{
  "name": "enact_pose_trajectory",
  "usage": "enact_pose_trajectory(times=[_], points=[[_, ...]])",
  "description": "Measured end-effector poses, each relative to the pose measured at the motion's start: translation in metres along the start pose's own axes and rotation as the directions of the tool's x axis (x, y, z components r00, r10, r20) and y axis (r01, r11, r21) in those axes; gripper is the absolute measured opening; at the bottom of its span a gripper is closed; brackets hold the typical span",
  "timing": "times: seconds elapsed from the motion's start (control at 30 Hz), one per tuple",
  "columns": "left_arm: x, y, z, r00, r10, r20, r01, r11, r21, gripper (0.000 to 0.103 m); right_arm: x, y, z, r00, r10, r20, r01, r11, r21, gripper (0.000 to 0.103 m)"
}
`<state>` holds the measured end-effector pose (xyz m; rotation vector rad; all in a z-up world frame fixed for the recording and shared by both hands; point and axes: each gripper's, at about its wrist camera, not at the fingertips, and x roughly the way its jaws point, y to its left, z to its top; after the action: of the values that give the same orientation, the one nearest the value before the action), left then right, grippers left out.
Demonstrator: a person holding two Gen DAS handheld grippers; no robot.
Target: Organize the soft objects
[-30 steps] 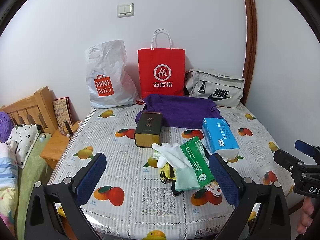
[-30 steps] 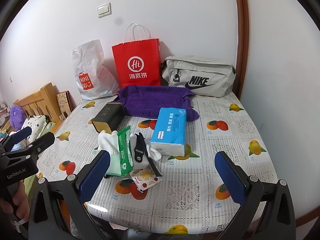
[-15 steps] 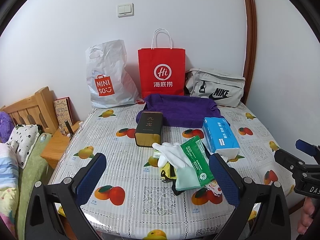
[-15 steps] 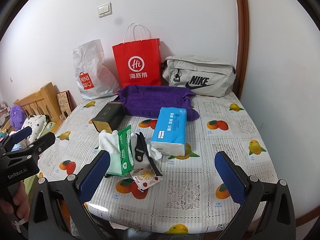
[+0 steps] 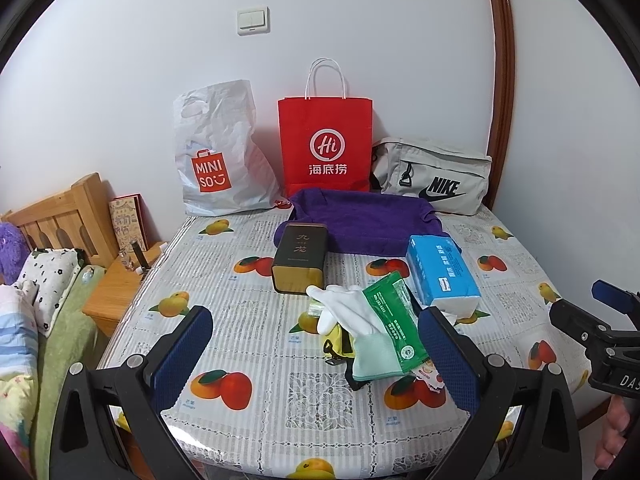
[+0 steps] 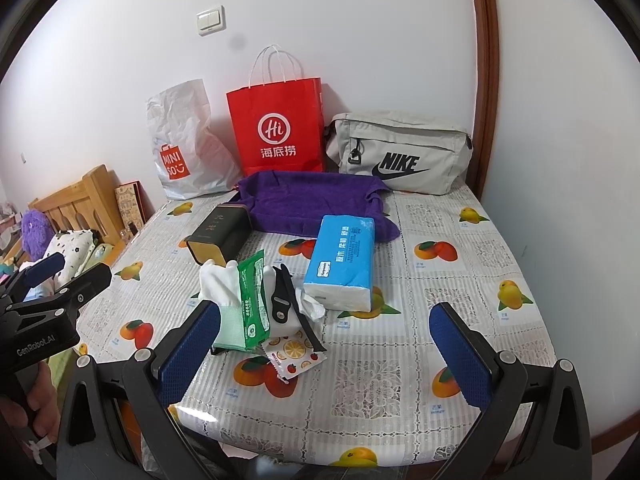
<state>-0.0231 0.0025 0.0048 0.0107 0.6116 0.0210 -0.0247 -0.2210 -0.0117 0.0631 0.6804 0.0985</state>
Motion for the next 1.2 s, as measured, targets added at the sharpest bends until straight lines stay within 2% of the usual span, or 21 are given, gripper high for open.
enact_pose_trajectory(times=[0.57, 0.8, 1.2], points=[[0.0003, 0.0007, -0.0031, 1.000, -0.006, -0.014, 0.006, 1.000, -0.007, 0.103, 0.0011, -0.0043, -0.0019, 1.000, 0.004, -0.003, -0.004, 1.000, 0.002, 0.103], [0.0015, -0.0005, -0.0034, 1.000, 0.018, -0.014, -0.018, 1.000, -0.002, 0.103, 0.0016, -0.0012, -0.0030, 1.000, 0.006, -0.007, -0.006, 1.000, -0.010, 0.103], [0.0073, 0.0071, -0.0041, 1.000, -0.006, -0.015, 0.006, 1.000, -0.019, 0.103, 0.0036, -0.0017, -0.0051, 0.999, 0.028, 0.016, -0.028, 0.999, -0.023, 0.103]])
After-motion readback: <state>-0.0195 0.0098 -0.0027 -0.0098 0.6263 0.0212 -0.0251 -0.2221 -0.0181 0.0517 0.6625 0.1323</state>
